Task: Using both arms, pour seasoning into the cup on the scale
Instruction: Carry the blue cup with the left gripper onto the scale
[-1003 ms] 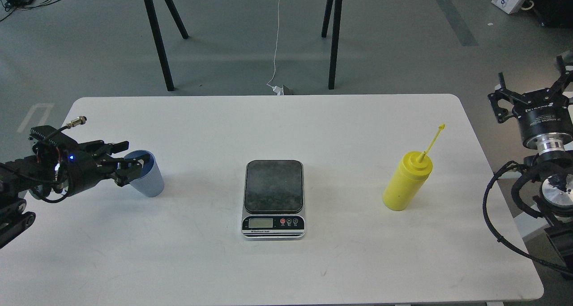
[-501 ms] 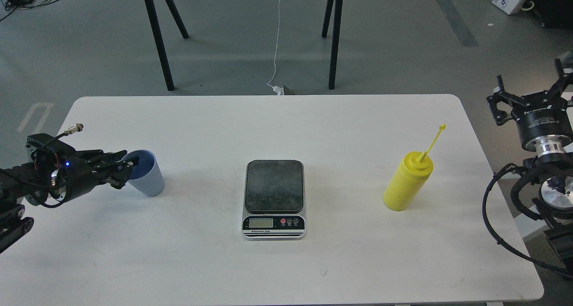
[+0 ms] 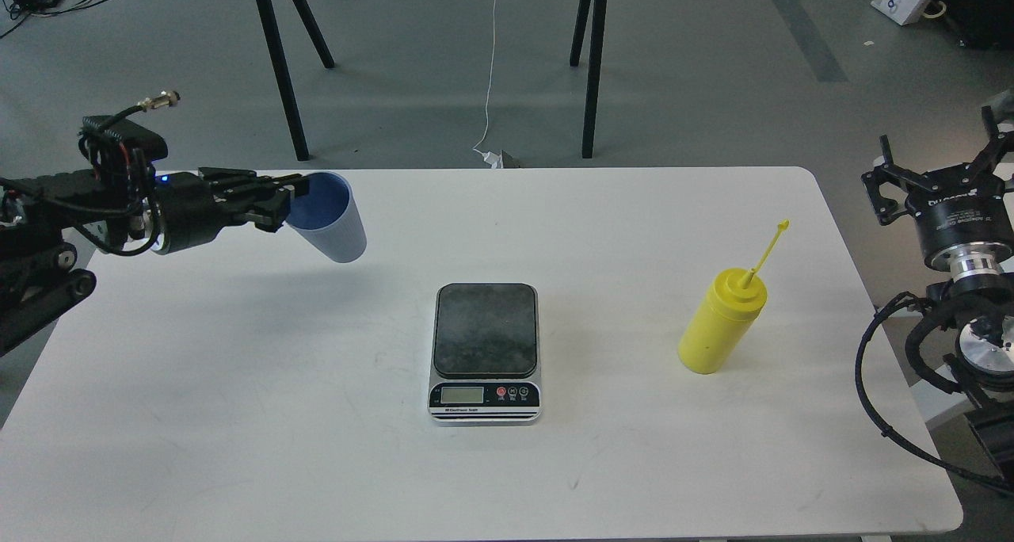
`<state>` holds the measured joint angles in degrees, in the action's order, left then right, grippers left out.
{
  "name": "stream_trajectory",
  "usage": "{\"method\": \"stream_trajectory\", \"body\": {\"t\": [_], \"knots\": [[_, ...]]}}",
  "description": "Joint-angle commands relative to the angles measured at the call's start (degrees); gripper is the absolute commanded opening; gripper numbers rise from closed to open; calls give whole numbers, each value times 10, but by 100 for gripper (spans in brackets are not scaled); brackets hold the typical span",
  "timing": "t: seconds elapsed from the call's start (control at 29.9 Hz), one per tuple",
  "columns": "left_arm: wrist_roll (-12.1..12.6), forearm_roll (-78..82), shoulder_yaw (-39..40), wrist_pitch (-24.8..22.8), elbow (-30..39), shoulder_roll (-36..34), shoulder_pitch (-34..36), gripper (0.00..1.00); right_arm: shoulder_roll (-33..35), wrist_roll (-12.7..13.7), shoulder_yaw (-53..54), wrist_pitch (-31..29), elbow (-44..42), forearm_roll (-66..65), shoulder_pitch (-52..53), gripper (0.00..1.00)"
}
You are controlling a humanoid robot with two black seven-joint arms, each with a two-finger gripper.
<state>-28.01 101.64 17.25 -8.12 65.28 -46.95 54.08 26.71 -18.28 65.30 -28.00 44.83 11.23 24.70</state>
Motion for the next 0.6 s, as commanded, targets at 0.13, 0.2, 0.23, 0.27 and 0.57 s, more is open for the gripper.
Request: {"method": "stream_trajectory", "body": {"t": [0.13,0.2,0.23,0.27,0.57], "knots": [[28,25,-12,-108,56,112,82,4,13,0,10,0,17,0,-15,100],[30,63,-26,-116,43,149,86,5,16,0,15,0,27,0,-23,100],[30,88,-34,-116,35,165,85,5,20,0,18,0,31,0,-26,100],[30,112,-44,-116,26,182,84,5,27,0,21,0,33,0,-29,100],[47,143,-92,-116,-46,257,77,7,58,0,31,0,43,1,-40,100]]}}
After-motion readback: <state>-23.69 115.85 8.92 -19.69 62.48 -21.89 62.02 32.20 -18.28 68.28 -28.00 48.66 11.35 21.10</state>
